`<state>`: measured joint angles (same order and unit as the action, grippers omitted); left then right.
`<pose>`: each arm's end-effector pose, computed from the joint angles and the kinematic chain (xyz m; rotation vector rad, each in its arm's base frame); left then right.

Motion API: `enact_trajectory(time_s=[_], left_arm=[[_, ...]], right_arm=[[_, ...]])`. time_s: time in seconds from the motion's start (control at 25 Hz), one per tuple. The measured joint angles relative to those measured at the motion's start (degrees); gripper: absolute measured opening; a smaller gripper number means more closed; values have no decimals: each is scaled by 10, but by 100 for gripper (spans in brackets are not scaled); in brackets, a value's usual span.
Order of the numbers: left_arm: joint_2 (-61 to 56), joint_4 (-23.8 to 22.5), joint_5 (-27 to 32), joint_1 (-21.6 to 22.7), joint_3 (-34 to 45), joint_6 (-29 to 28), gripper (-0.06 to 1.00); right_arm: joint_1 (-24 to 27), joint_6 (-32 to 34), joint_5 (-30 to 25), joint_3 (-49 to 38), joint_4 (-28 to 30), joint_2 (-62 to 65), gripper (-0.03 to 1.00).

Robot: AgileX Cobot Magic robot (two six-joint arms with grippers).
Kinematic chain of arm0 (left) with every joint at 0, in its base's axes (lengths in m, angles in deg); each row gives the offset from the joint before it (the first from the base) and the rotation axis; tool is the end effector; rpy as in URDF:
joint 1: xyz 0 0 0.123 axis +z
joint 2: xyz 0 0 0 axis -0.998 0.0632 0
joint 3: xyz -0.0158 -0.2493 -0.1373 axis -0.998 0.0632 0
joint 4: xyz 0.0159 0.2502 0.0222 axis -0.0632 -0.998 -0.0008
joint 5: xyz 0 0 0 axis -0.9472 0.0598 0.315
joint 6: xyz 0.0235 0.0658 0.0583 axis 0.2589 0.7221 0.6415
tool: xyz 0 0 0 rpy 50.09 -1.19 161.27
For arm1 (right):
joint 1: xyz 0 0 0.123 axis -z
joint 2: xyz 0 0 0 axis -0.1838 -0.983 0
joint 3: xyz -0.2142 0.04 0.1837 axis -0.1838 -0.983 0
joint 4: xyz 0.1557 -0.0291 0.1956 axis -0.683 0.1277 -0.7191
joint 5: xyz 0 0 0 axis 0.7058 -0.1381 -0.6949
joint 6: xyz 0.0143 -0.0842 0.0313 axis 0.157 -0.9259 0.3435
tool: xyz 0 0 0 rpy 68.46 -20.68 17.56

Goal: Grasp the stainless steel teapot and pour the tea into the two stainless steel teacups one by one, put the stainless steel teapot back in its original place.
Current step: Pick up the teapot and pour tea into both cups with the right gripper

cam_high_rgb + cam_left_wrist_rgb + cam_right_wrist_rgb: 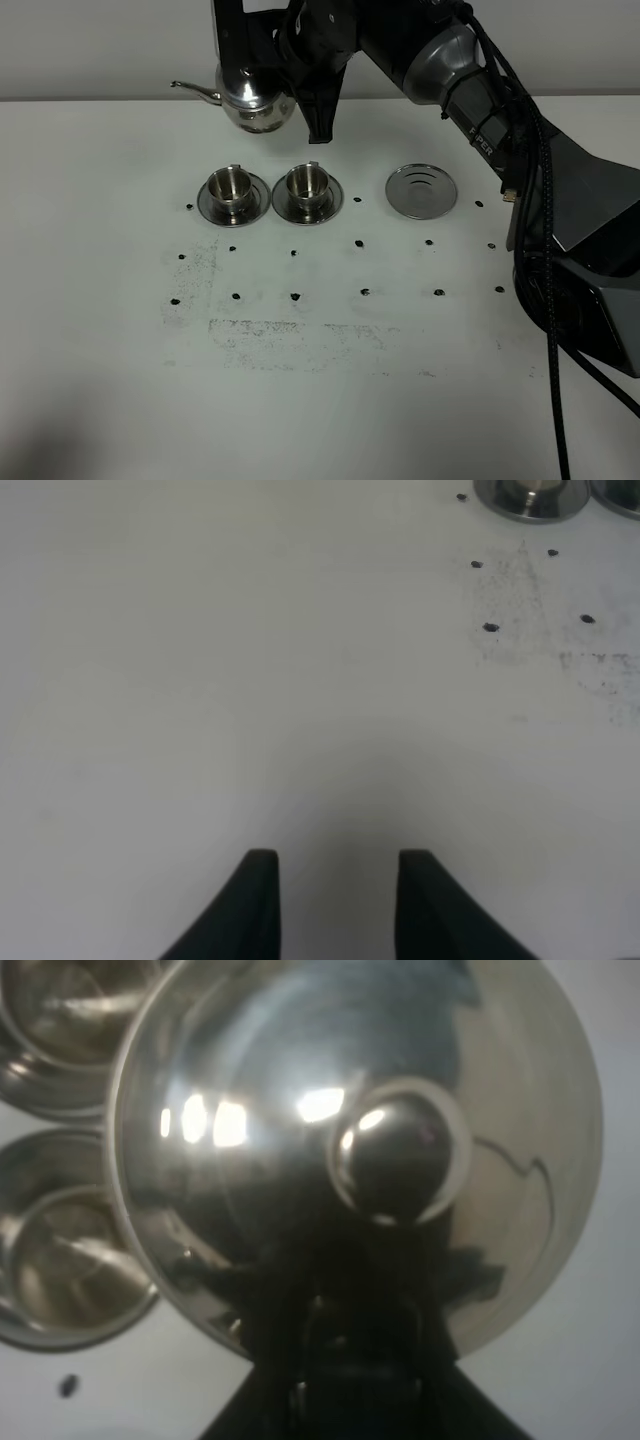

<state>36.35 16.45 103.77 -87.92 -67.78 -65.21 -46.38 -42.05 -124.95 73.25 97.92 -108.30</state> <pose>-0.0013 0.0027 0.2648 0.0656 2.0900 0.0461 0.4452 0.3065 0.2703 -1.9101 1.6244 -0.3809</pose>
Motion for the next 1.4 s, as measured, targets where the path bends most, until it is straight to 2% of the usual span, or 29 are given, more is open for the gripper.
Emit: enact_trajectory(time_s=[0.24, 0.52, 0.76, 1.0, 1.4], left_arm=[[0, 0, 0, 0, 0, 0, 28], [0, 0, 0, 0, 0, 0, 28], [0, 0, 0, 0, 0, 0, 28], [0, 0, 0, 0, 0, 0, 28], [0, 0, -1, 0, 0, 0, 28]], right_arm=[[13, -55, 9, 2, 1, -5, 22], [24, -149, 18, 3, 5, -24, 22], [25, -180, 42, 3, 7, -28, 22], [25, -267, 52, 3, 7, -28, 22], [25, -307, 59, 3, 31, -28, 22]])
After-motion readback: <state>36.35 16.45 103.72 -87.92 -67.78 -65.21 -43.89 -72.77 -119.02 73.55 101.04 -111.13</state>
